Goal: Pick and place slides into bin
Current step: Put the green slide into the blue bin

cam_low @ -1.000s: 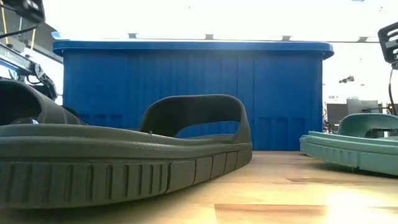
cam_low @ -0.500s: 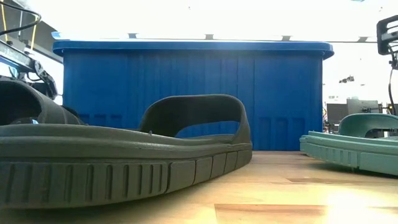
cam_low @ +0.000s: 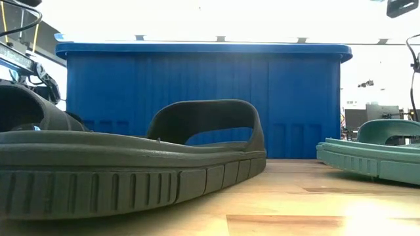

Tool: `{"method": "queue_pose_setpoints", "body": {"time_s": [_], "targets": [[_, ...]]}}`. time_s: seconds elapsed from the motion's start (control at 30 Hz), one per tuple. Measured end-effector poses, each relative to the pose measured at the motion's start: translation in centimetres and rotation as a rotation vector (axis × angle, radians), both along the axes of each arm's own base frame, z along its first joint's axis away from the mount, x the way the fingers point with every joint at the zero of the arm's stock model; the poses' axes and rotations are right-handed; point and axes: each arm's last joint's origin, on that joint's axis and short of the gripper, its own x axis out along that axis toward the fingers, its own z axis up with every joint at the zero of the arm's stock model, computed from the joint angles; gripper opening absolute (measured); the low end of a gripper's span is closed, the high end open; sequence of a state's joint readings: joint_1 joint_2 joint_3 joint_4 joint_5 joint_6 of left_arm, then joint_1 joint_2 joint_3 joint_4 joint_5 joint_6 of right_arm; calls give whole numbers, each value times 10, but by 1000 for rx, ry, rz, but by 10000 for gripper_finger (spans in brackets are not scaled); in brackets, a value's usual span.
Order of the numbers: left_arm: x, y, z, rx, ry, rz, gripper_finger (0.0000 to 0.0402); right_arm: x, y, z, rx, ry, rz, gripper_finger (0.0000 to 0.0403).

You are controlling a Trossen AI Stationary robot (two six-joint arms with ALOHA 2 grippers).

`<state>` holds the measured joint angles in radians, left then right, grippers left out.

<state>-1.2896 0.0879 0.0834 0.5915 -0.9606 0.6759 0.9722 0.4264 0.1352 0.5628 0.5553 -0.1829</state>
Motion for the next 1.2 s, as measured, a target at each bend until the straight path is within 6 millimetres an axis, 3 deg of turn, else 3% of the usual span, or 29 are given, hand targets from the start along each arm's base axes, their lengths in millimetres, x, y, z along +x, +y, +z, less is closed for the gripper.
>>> {"method": "queue_pose_setpoints", "body": {"time_s": [0.23,0.4,0.57,0.73,0.9,1.03,1.2], "targets": [[0,1,-1,-7,22,35,115,19,24,67,-152,94,-7,173],[1,1,-2,2,43,63,115,45,50,90,-183,275,-30,173],[1,0,-4,28,62,82,115,67,75,80,-243,450,-54,173],[2,0,-6,51,70,93,115,83,93,65,-338,488,-69,174],[2,0,-6,60,72,93,115,92,105,47,-326,562,-64,172],[2,0,-6,60,72,93,115,101,101,40,-331,571,-215,174],[2,0,-6,78,68,98,115,110,78,30,-288,653,-464,173]]}}
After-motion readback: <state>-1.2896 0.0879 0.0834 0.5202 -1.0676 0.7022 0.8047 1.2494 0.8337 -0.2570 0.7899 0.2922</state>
